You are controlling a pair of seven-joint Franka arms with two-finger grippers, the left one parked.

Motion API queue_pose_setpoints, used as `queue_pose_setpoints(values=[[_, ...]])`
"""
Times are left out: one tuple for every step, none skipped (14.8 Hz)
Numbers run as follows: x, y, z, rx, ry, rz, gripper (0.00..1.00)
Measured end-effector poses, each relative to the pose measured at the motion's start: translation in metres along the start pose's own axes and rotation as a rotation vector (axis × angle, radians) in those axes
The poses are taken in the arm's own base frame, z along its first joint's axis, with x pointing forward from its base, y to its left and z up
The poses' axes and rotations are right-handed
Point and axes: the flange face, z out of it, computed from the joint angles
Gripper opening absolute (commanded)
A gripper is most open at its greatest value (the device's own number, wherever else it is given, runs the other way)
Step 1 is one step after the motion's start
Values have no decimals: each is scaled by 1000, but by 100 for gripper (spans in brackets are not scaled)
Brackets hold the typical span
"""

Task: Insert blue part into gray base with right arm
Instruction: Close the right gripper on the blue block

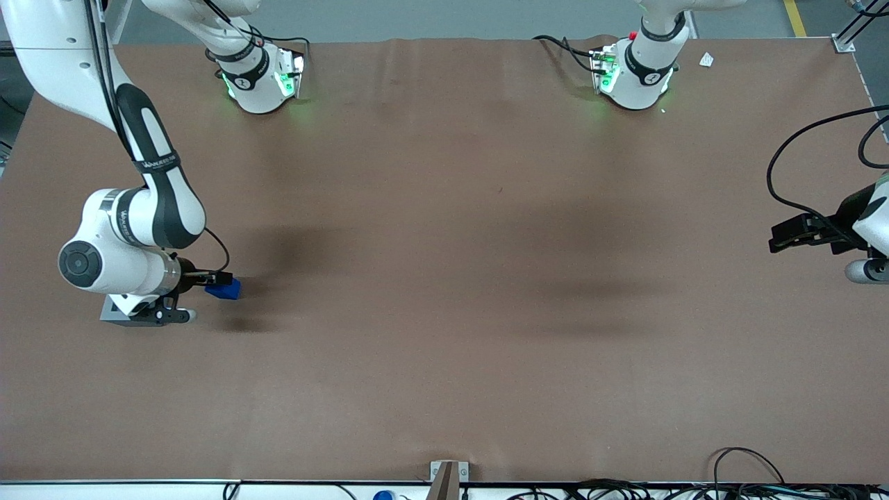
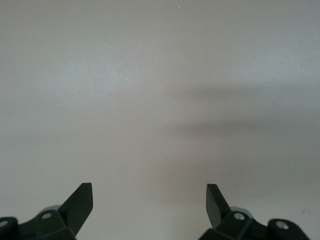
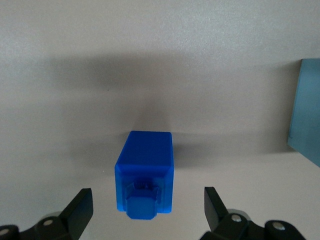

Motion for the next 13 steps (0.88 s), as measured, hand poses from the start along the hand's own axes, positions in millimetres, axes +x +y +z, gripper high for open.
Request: queue_pose_setpoints(values=[[0,0,0,0,3,0,96],[0,0,0,0,4,1,95],[1,0,0,0,4,1,95],[1,0,0,0,5,1,95],[1,1,1,0,5,1,93],[1,1,2,0,7,2,93],[2,1,3,0,12,2,91],[3,1,5,0,15,2,90],[4,1,9,0,12,2,90],[4,2,12,-1,10,2,90],[5,2,15,-1,10,3,90],[5,2,16,-1,10,3,89],[5,2,16,-1,10,4,88]])
